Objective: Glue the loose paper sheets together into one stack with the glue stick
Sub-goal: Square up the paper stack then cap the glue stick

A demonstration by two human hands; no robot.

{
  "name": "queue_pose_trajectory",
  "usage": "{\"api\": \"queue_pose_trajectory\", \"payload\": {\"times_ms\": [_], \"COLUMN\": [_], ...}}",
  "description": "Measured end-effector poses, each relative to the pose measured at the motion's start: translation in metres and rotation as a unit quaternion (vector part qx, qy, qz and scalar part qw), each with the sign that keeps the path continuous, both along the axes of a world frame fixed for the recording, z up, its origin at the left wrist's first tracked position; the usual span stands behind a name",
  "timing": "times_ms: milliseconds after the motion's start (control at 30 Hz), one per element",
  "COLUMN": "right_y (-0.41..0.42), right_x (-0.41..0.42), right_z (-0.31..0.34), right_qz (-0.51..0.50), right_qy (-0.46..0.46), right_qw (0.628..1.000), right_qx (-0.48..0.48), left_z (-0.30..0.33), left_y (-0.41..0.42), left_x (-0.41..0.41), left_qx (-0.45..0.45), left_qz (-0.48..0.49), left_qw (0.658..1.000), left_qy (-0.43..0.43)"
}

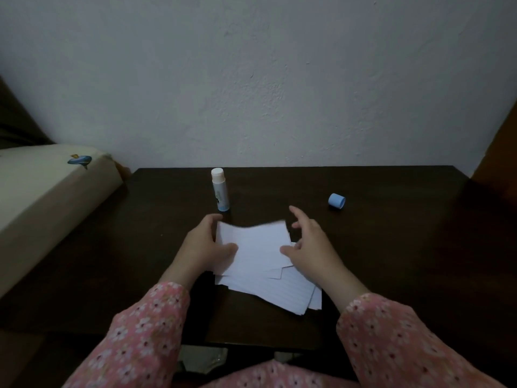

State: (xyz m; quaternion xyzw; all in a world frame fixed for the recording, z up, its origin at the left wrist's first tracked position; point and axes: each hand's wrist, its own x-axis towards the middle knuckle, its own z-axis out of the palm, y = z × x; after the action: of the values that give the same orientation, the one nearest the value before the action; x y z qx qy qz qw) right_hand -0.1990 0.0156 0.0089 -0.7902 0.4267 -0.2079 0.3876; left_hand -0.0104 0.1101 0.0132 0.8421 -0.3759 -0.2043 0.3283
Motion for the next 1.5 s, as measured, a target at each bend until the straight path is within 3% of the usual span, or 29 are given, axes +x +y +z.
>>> {"api": "queue_pose_trajectory", "payload": {"times_ms": [100,200,367,567,767,867,1067,1133,1267,1500], "right_y": [0.004,0.001,0.003,-0.011,-0.011,-0.012,-0.011,-0.005,0.0,-0.009], "right_x": [-0.007,-0.017,-0.033,-0.037,-0.043,-0.04,-0.035,-0.036,-0.044,-0.041], "right_z": [-0.002,0.004,0.008,0.005,0.007,0.006,-0.001,0.002,0.008,0.004], "right_qz": [0.017,0.059,0.173,0.061,0.13,0.088,-0.077,-0.066,0.053,-0.041], "right_qy": [0.101,0.165,0.276,0.21,0.314,0.271,0.188,0.235,0.294,0.257], "right_qw": [0.989,0.976,0.943,0.967,0.94,0.958,0.974,0.965,0.954,0.965], "right_qx": [-0.111,-0.13,-0.068,-0.128,-0.031,-0.045,-0.096,-0.091,-0.022,-0.036], "left_z": [-0.001,-0.001,-0.013,-0.006,0.001,0.005,0.003,0.004,0.006,0.012], "left_y": [0.001,-0.004,-0.015,-0.021,-0.022,-0.022,-0.021,-0.02,-0.016,-0.007], "left_x": [-0.007,-0.017,-0.032,-0.037,-0.043,-0.045,-0.049,-0.049,-0.041,-0.037], "left_qx": [0.039,0.025,0.119,0.154,0.212,0.231,0.2,0.197,0.215,0.191], "left_qz": [-0.016,-0.108,-0.19,-0.138,-0.112,-0.097,0.009,0.035,-0.009,-0.058], "left_qw": [0.989,0.967,0.95,0.946,0.937,0.939,0.969,0.973,0.968,0.969], "left_qy": [-0.141,-0.231,-0.218,-0.25,-0.254,-0.235,-0.145,-0.118,-0.129,-0.143]}}
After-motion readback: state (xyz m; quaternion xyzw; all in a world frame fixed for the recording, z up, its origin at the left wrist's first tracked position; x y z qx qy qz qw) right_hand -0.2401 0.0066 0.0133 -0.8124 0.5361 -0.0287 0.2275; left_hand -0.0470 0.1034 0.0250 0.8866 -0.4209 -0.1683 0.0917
